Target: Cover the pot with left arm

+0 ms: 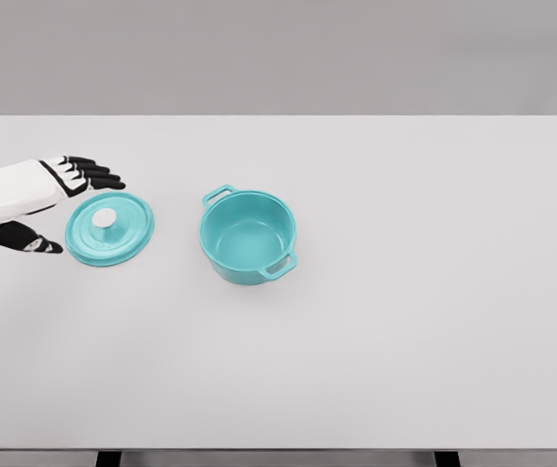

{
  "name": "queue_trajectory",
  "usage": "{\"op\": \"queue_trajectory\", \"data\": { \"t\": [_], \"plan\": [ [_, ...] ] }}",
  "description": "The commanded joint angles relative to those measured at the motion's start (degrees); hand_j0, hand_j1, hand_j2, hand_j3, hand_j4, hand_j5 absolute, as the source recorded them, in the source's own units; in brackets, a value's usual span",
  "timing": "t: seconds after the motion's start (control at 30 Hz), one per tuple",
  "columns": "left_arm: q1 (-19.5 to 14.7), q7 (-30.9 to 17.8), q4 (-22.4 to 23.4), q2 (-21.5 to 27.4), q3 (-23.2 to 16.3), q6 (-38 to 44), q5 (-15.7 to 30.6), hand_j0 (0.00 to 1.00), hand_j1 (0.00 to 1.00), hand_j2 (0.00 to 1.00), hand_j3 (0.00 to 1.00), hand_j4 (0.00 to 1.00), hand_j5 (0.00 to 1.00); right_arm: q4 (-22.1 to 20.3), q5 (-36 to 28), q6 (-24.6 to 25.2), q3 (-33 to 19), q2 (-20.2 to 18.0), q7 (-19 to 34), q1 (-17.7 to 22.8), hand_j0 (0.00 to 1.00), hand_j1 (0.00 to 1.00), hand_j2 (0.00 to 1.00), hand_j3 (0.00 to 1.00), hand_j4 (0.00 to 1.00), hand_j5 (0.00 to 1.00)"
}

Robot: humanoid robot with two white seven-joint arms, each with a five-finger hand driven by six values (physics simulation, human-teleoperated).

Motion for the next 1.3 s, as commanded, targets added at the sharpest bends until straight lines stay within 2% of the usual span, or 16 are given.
{"op": "queue_trajectory", "data": {
  "t": [0.0,0.03,0.17,0.2,0.23,0.27,0.3,0.33,0.37,0.57,0.67,0.8,0.9,1.1,1.17,1.27],
  "plan": [
    [0.0,0.02,-0.08,0.0,-0.22,0.11,0.17,1.0,1.0,1.0,1.0,1.0,1.0,0.28,-0.03,-0.03,-0.08,0.0,0.03,0.0,1.0,1.0,1.0,1.0,1.0,1.0],
    [-0.18,0.02,0.01,-0.35,-0.66,0.11,0.08,1.0,1.0,1.0,1.0,1.0,1.0,0.28,-0.03,-0.03,0.01,0.0,0.03,0.35,1.0,1.0,1.0,1.0,1.0,1.0],
    [-5.36,0.02,3.61,-2.81,-3.21,0.11,-0.53,1.0,1.0,1.0,1.0,1.0,1.0,0.28,-0.03,-0.03,-0.08,0.0,0.03,0.44,1.0,1.0,1.0,1.0,1.0,1.0],
    [-6.59,0.02,5.01,-3.86,-5.05,0.11,-0.53,1.0,1.0,1.0,1.0,1.0,1.0,0.36,-0.03,-0.03,-0.08,0.0,0.03,0.44,1.0,1.0,1.0,1.0,1.0,1.0],
    [-9.31,0.02,7.21,-4.57,-9.35,0.11,-0.53,1.0,1.0,1.0,1.0,1.0,1.0,0.28,-0.03,-0.03,-0.08,0.0,0.03,0.44,1.0,1.0,1.0,1.0,1.0,1.0],
    [-12.03,0.29,11.24,-5.44,-12.7,0.11,-0.53,1.0,1.0,1.0,1.0,1.0,1.0,0.28,-0.03,-0.03,-0.08,0.0,0.03,0.44,1.0,1.0,1.0,1.0,1.0,1.0],
    [-14.14,0.02,15.46,-7.64,-14.46,0.11,-0.97,1.0,1.0,1.0,1.0,1.0,1.0,0.28,-0.03,-0.03,-0.08,0.0,0.03,0.44,1.0,1.0,1.0,1.0,1.0,1.0],
    [-15.9,0.03,17.67,-9.31,-17.8,0.11,-1.85,1.0,1.0,1.0,1.0,1.0,1.0,0.28,-0.03,-0.03,-0.08,0.0,0.03,0.44,1.0,1.0,1.0,1.0,1.0,1.0],
    [-17.05,-0.15,18.55,-9.93,-18.5,0.11,-2.11,1.0,1.0,1.0,1.0,1.0,1.0,0.36,-0.03,-0.03,-0.08,0.0,0.03,0.44,1.0,1.0,1.0,1.0,1.0,1.0],
    [-17.31,-2.08,19.52,-10.02,-18.33,0.11,-0.53,1.0,1.0,1.0,1.0,1.0,1.0,0.36,-0.03,-0.03,-0.08,0.0,0.03,0.44,1.0,1.0,1.0,1.0,1.0,1.0],
    [-19.07,-2.61,22.42,-10.02,-18.5,0.11,-1.41,1.0,1.0,1.0,1.0,1.0,1.0,0.36,-0.03,-0.03,-0.08,0.0,0.03,0.44,1.0,1.0,1.0,1.0,1.0,1.0],
    [-19.51,-2.61,25.93,-10.63,-18.59,0.11,-3.34,1.0,1.0,1.0,1.0,1.0,1.0,0.28,-0.03,-0.03,-0.08,0.0,0.03,0.44,1.0,1.0,1.0,1.0,1.0,1.0],
    [-19.78,-3.4,26.46,-12.65,-18.68,0.11,-5.37,1.0,1.0,1.0,1.0,1.0,1.0,0.28,-0.03,-0.03,-0.08,0.0,0.03,0.44,1.0,1.0,1.0,1.0,1.0,1.0],
    [-19.86,-3.75,27.69,-13.62,-18.68,0.11,-5.98,1.0,1.0,1.0,1.0,1.0,1.0,0.28,-0.03,-0.03,-0.08,0.0,0.03,0.44,1.0,1.0,1.0,1.0,1.0,1.0],
    [-19.95,-5.34,28.22,-13.71,-18.42,0.11,-6.6,1.0,1.0,1.0,1.0,1.0,1.0,0.28,-0.03,-0.03,-0.08,0.0,0.03,0.44,1.0,1.0,1.0,1.0,1.0,1.0],
    [-20.74,-5.43,30.15,-14.76,-18.59,0.11,-6.6,0.96,0.96,0.96,0.96,0.96,0.96,0.28,-0.03,-0.03,-0.08,0.0,0.03,0.44,1.0,1.0,1.0,1.0,1.0,1.0]
  ]
}}
